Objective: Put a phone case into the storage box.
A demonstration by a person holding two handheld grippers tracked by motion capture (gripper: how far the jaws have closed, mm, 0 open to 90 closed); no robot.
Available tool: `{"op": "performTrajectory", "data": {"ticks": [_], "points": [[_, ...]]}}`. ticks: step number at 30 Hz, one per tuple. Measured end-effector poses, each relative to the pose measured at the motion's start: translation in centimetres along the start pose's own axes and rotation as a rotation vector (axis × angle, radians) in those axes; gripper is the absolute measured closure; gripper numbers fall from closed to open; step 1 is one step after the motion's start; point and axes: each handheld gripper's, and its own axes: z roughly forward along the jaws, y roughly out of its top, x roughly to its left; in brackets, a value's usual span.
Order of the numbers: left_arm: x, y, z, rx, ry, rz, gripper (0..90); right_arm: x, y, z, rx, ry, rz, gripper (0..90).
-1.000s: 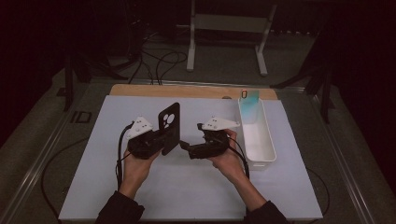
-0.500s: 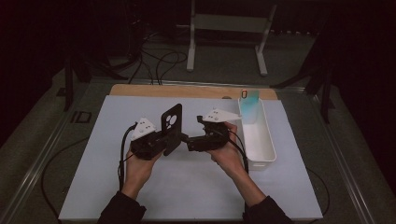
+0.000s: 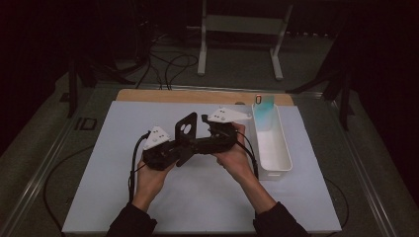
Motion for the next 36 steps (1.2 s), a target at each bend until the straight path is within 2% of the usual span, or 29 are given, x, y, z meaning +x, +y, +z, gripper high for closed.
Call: {"op": "performTrajectory", "data": {"ticks": [7,14,25,31,36], "points": [[-0.29,-0.04,0.14,-0.006,-0.008,-0.005,85.8,0.36,0.18,0.43,-0.009,0.014,0.009,9.6],[-0.56,-0.03,0.03,-0.013,-0.028,-0.009,85.8,0.38,0.19,0.70,-0.016,0.017,0.040,9.9],[-0.84,0.04,-0.04,-0.024,-0.040,-0.019,85.8,0.60,0.14,0.79,-0.038,0.009,0.064,10.5],[-0.84,0.04,-0.09,-0.024,-0.043,-0.009,85.8,0.47,0.07,0.84,-0.037,0.023,0.091,10.3],[-0.88,0.00,-0.03,-0.021,-0.037,-0.005,85.7,0.51,0.02,0.74,-0.035,0.016,0.082,11.9]]}}
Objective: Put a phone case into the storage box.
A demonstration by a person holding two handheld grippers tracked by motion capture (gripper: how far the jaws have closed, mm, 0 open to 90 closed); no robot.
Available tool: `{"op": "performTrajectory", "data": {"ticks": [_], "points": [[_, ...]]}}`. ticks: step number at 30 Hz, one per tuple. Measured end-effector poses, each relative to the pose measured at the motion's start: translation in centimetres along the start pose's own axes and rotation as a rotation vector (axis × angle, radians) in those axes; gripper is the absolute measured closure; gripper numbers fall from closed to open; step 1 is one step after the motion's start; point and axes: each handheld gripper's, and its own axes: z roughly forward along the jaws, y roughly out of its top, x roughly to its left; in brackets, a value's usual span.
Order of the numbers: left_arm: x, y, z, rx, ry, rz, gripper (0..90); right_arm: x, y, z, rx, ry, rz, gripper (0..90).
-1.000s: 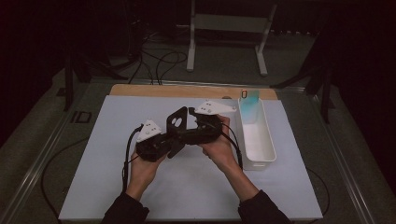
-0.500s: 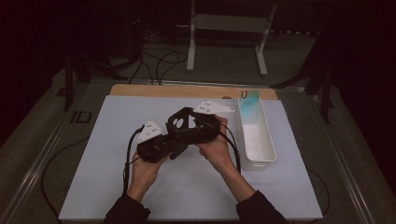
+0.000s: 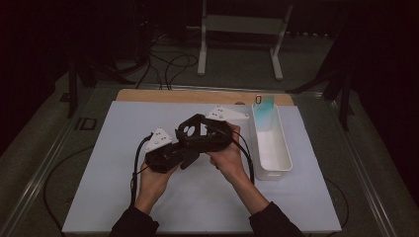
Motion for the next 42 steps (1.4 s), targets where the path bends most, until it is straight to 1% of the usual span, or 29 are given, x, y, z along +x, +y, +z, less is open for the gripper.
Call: {"op": "performTrajectory", "data": {"ticks": [6,10,14,16,19,21,24,26,27,29,31,33,35,38,42], "points": [[-0.1,0.0,0.0,0.005,0.011,0.010,85.4,0.1,0.0,-0.1,0.004,-0.010,-0.004,13.2],[-0.1,0.0,0.0,0.004,0.006,0.009,85.0,0.1,0.0,-0.1,0.004,-0.007,-0.004,13.6],[0.0,0.0,-0.1,0.000,0.003,0.009,82.1,0.1,0.0,-0.1,0.001,0.002,-0.001,13.7],[0.1,0.0,-0.2,-0.002,0.004,0.008,77.1,0.0,0.0,-0.1,0.001,0.001,-0.002,13.7],[0.2,0.0,-0.3,-0.004,0.007,0.011,66.3,0.0,0.0,-0.1,0.004,0.005,0.002,13.6],[0.3,0.1,-0.3,0.007,0.024,0.004,54.7,0.0,-0.1,0.0,0.005,0.002,-0.002,13.6],[0.3,0.1,-0.2,0.017,0.080,-0.006,32.0,0.0,-0.1,0.0,0.001,0.000,-0.001,13.6],[0.4,0.0,-0.2,0.021,0.085,-0.018,20.5,0.0,-0.1,-0.1,0.002,-0.010,-0.009,13.6],[0.4,0.0,-0.1,0.028,0.097,-0.017,15.2,0.0,-0.1,-0.1,0.001,-0.010,-0.009,13.6],[0.4,-0.1,-0.1,0.038,0.103,-0.008,12.9,0.0,-0.1,-0.1,-0.001,-0.011,-0.005,13.6],[0.4,-0.3,-0.1,0.043,0.103,0.002,7.0,-0.1,-0.2,-0.1,0.001,-0.015,-0.006,13.6],[0.5,-0.4,-0.2,0.046,0.100,0.006,4.3,-0.2,-0.2,-0.2,0.000,-0.019,-0.002,13.6],[0.7,-0.6,-0.3,0.047,0.108,0.024,1.4,-0.3,-0.3,-0.1,-0.003,-0.017,0.004,13.6],[0.9,-1.0,-0.6,0.045,0.122,0.052,0.5,-0.4,-0.3,-0.2,0.001,-0.021,0.002,13.6],[1.1,-1.4,-1.1,0.035,0.142,0.069,0.3,-0.4,-0.3,-0.3,0.001,-0.023,0.002,13.6]]}}
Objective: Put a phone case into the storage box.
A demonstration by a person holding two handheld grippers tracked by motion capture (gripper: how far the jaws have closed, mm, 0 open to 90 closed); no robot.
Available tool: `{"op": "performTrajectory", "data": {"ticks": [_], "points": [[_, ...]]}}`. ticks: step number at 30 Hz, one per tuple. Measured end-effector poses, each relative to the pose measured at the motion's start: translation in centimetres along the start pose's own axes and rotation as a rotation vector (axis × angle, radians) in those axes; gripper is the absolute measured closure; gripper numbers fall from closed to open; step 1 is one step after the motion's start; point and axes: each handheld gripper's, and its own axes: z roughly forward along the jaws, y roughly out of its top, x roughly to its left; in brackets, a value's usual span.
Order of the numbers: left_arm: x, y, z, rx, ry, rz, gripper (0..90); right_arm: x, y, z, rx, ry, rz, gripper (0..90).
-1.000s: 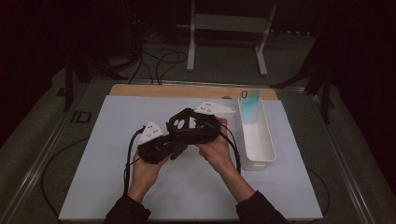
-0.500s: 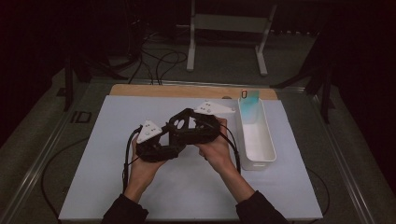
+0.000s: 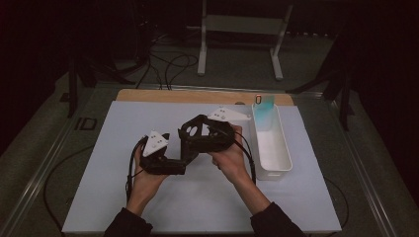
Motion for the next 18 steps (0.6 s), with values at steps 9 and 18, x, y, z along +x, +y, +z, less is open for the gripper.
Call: {"op": "performTrajectory", "data": {"ticks": [9,18], "points": [[1.4,-1.6,-1.1,0.005,0.053,-0.002,0.2,-0.1,-0.1,-0.1,0.007,-0.009,-0.003,13.5],[2.6,-3.0,-2.3,0.004,0.072,-0.013,0.2,-0.4,-0.2,-0.3,0.003,-0.021,-0.004,13.5]]}}
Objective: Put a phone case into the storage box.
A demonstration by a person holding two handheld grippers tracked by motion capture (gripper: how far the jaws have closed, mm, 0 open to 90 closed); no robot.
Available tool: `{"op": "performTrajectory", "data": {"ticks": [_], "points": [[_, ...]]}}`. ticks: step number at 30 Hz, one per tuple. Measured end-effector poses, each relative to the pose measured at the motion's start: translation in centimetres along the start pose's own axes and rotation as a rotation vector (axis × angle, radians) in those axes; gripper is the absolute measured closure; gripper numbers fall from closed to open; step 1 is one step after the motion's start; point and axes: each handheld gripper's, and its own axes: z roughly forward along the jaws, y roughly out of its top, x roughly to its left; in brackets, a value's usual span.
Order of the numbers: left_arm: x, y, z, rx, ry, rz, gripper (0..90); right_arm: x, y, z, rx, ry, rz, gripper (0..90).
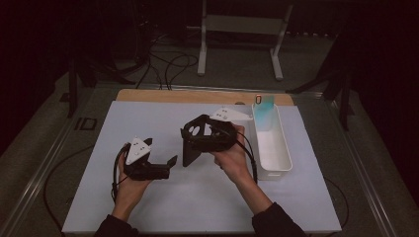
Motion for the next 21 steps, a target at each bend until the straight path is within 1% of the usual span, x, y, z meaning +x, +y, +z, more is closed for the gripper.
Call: {"op": "performTrajectory", "data": {"ticks": [4,6,9,11,14,16,20,21], "points": [[0.7,-0.8,-0.6,0.000,0.004,-0.013,0.2,-0.3,-0.1,-0.1,0.001,-0.009,0.001,13.5],[1.0,-1.2,-0.8,-0.004,-0.005,-0.020,0.2,-0.3,-0.1,-0.2,0.000,-0.012,0.005,13.5],[1.4,-1.8,-1.3,-0.012,-0.005,-0.026,0.2,-0.5,-0.2,-0.3,0.006,-0.016,0.001,13.5],[1.6,-2.1,-1.6,-0.022,-0.005,-0.024,0.2,-0.5,-0.2,-0.3,0.011,-0.018,-0.005,13.5],[1.9,-2.8,-2.1,-0.032,-0.019,-0.021,0.2,-0.6,-0.3,-0.3,0.014,-0.022,-0.011,13.5],[2.1,-3.3,-2.4,-0.038,-0.029,-0.021,0.2,-0.7,-0.3,-0.4,0.012,-0.023,-0.007,13.5],[2.4,-4.4,-3.1,-0.041,-0.033,-0.008,0.2,-0.8,-0.3,-0.4,0.012,-0.027,-0.004,13.5],[2.4,-4.4,-3.1,-0.041,-0.033,-0.008,0.2,-0.8,-0.3,-0.4,0.012,-0.027,-0.004,13.5]]}}
